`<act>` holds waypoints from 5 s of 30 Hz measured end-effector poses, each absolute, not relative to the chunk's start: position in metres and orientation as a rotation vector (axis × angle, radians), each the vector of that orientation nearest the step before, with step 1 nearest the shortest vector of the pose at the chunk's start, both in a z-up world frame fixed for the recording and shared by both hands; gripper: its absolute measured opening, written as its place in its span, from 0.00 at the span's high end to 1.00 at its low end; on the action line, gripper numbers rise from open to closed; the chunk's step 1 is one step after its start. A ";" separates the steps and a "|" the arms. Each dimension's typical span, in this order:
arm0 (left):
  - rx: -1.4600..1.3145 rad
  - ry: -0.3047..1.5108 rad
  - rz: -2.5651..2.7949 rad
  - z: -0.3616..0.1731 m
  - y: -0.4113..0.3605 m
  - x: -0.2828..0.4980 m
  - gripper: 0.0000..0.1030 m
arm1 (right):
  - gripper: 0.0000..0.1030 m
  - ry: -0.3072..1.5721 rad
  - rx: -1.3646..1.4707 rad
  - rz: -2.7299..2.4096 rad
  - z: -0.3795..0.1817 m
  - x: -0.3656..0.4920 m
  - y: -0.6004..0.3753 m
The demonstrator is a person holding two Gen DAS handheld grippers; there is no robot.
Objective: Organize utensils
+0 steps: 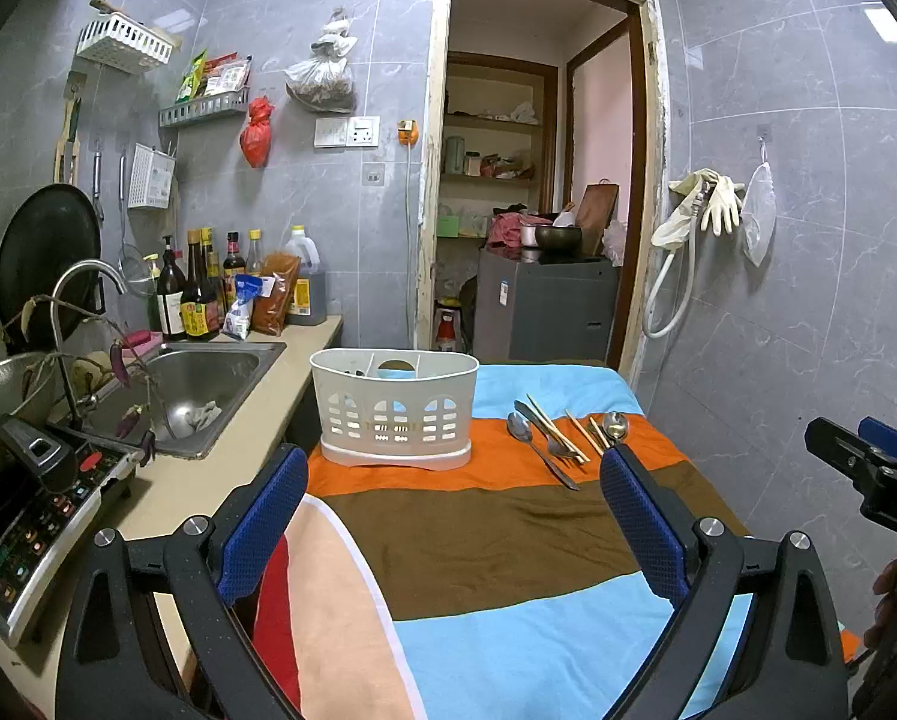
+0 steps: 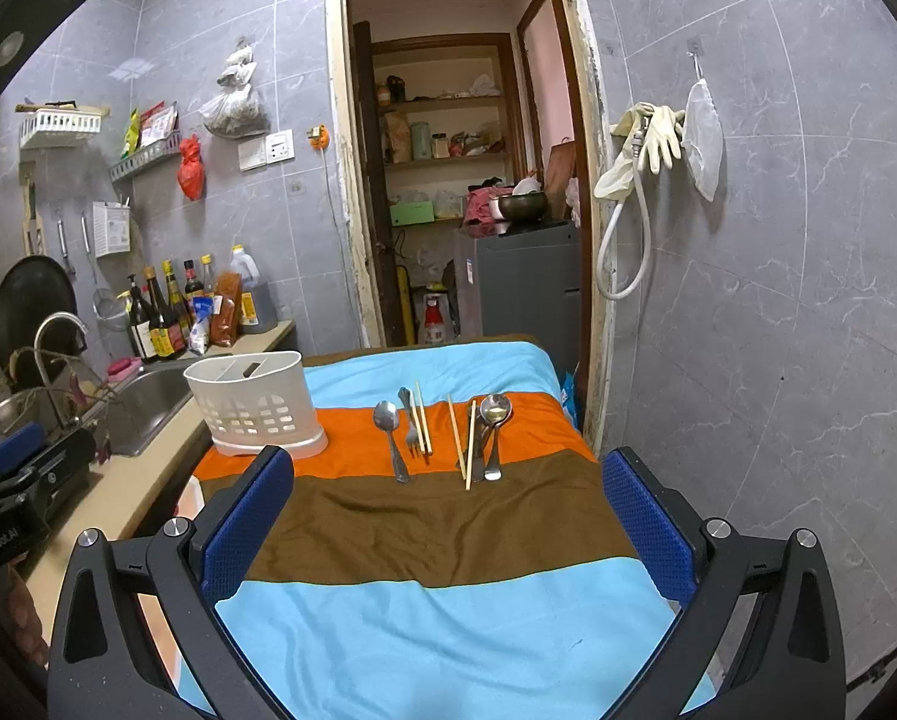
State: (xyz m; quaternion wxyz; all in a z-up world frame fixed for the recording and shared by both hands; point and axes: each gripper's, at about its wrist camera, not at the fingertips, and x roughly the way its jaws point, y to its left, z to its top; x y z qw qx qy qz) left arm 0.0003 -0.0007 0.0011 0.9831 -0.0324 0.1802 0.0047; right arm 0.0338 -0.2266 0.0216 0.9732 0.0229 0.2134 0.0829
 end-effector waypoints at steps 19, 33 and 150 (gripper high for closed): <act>-0.062 0.360 0.009 0.000 -0.001 0.000 0.07 | 0.00 0.435 0.043 0.165 0.021 0.033 -0.226; -0.061 0.361 0.009 0.000 -0.001 0.000 0.07 | 0.00 0.437 0.043 0.165 0.021 0.032 -0.224; -0.265 0.870 -0.074 -0.160 -0.038 0.385 0.71 | 0.75 0.902 0.112 0.544 -0.140 0.419 -0.276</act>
